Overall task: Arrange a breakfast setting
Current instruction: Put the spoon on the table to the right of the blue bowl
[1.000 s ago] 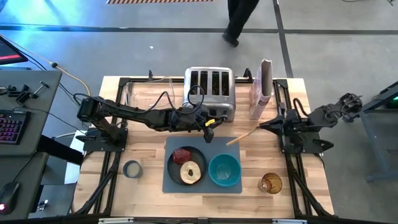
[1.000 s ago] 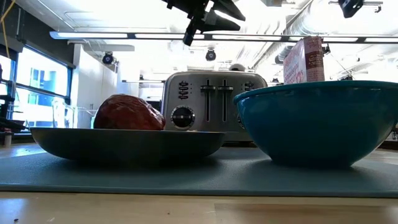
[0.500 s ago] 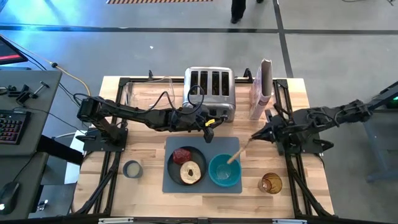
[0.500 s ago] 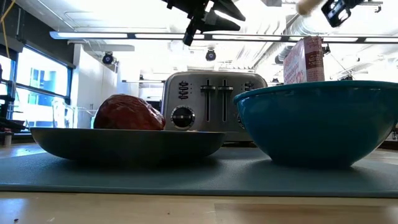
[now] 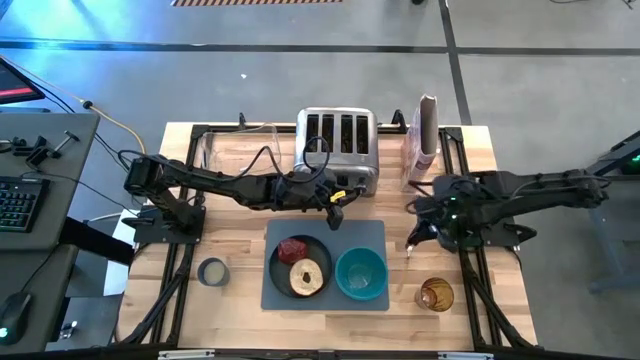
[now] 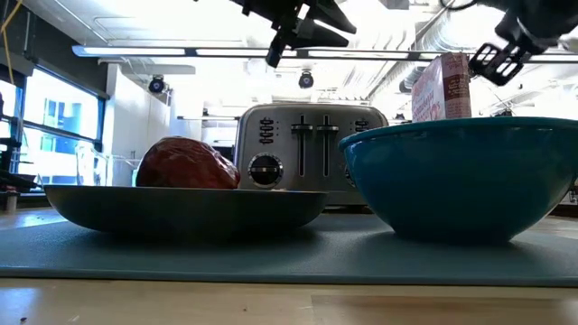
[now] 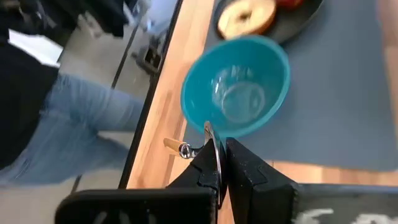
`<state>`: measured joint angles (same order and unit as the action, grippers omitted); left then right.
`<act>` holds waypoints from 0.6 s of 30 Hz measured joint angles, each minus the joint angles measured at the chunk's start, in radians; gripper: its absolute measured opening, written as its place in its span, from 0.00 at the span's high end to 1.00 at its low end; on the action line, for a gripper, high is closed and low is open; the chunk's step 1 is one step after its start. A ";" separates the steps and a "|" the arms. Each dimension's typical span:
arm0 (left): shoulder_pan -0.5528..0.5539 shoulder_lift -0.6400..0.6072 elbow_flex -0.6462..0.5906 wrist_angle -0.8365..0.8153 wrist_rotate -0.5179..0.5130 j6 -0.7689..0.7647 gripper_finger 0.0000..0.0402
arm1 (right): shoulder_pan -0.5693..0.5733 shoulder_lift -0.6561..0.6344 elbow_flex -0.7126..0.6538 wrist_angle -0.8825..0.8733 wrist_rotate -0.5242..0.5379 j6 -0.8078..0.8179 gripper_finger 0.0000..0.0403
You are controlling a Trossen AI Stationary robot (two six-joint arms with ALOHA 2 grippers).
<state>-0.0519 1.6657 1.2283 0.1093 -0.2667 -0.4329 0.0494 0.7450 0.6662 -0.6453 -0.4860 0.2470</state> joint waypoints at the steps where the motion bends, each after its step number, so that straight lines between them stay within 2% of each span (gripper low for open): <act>1: 0.000 0.000 0.000 0.000 0.000 0.000 0.78 | -0.005 0.025 0.000 0.002 -0.017 -0.007 1.00; 7: 0.000 0.000 0.000 -0.012 0.003 0.000 0.78 | -0.010 0.157 0.000 0.018 -0.092 -0.078 1.00; 12: 0.000 0.000 0.000 -0.043 0.003 -0.001 0.78 | -0.011 0.227 -0.003 0.045 -0.100 -0.134 1.00; 18: -0.009 -0.013 -0.001 -0.067 0.003 -0.008 0.78 | -0.010 0.235 -0.131 0.215 -0.102 -0.066 1.00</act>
<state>-0.0607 1.6524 1.2274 0.0419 -0.2642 -0.4408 0.0390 0.9800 0.5352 -0.4307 -0.5876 0.1812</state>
